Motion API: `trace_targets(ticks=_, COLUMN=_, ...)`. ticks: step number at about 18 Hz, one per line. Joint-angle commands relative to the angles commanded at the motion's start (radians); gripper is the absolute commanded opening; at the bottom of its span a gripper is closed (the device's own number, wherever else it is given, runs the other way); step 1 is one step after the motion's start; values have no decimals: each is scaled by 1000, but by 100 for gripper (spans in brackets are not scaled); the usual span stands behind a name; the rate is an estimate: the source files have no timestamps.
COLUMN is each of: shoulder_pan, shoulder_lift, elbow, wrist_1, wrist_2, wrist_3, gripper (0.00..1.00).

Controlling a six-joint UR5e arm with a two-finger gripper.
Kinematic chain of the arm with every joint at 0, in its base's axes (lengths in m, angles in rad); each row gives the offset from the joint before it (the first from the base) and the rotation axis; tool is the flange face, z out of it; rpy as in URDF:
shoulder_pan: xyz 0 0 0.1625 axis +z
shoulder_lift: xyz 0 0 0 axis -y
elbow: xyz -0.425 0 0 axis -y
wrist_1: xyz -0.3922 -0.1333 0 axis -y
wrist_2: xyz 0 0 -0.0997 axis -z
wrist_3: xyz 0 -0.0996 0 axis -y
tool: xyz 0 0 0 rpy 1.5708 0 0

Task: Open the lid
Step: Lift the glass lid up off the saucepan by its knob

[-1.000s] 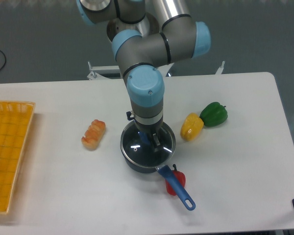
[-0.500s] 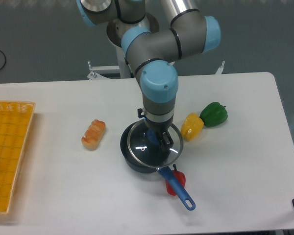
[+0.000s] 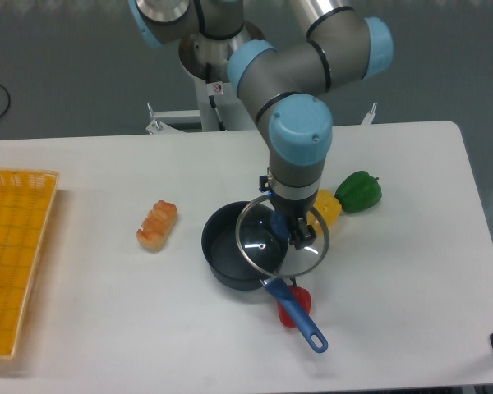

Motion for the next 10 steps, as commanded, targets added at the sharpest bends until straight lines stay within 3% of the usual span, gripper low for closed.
trace_targets(ticks=10, shoulder_pan=21, shoulder_lift=-3, elbow=-3, wrist_1=0, wrist_2=0, wrist_3=31, gripper=59)
